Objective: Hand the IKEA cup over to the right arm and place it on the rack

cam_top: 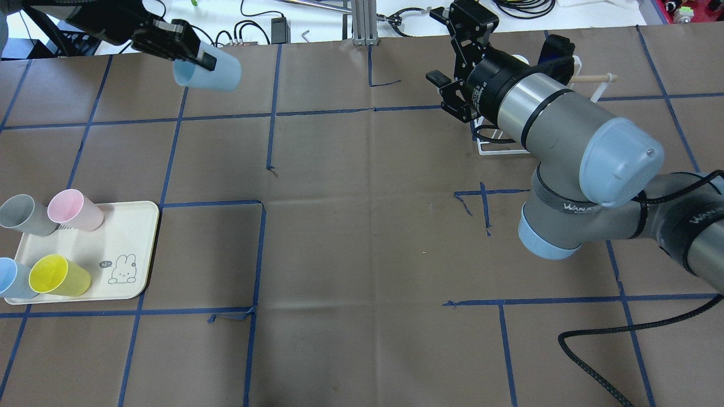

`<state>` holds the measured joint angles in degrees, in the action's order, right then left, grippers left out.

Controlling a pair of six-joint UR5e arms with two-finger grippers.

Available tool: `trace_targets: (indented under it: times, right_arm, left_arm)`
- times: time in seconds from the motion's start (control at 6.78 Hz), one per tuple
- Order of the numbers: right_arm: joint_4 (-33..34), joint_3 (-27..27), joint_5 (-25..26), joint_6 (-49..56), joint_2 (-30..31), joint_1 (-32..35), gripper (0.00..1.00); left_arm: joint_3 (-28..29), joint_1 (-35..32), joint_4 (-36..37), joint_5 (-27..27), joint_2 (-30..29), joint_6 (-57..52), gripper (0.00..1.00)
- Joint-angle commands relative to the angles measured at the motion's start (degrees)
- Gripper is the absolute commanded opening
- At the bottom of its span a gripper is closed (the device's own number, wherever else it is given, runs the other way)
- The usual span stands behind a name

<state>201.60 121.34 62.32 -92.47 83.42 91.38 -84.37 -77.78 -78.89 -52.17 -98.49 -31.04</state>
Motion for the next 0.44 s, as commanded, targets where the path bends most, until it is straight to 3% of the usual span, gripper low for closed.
trace_targets:
  times: [0.0, 0.3]
  right_arm:
    - [-0.2, -0.1, 0.9, -1.0, 0.3, 0.0, 1.0]
    - [-0.2, -0.1, 0.9, -0.9, 0.0, 0.0, 1.0]
  left_arm:
    - [-3.9, -2.0, 17.7, 9.4, -0.1, -0.2, 0.0]
    - [-12.6, -4.6, 37.7, 13.1, -0.7, 0.3, 0.03]
